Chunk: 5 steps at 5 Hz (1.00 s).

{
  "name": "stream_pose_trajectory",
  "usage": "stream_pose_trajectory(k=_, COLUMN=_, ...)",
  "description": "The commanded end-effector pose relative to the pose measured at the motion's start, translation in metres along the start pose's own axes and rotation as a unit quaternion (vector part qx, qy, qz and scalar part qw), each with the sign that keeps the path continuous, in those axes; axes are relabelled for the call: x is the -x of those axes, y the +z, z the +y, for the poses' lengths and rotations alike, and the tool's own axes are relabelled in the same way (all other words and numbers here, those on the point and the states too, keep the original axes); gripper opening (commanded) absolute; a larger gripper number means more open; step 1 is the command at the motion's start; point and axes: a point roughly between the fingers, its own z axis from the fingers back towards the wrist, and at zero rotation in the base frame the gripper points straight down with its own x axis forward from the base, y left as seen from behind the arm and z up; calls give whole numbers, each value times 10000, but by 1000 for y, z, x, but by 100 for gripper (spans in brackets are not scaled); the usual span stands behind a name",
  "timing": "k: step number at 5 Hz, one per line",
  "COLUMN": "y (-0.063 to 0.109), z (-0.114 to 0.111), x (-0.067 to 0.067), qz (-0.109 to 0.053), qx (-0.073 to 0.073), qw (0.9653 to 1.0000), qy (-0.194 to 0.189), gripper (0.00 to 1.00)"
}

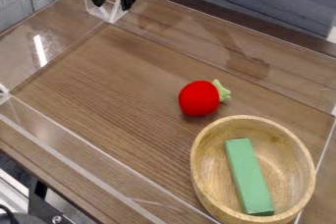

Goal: Move the red object to the right side of the table

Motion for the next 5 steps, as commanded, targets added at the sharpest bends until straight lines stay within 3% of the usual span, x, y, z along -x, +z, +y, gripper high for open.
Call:
stream_pose_trajectory(k=1, y=24, z=1, x=-5, qz=-318, qx=-115, qw=9994, qy=-34, gripper=100)
stream_pose_trajectory(k=5, y=30, z=1, x=-4, qz=-398, qx=-106, qw=9992, qy=-9, gripper=100)
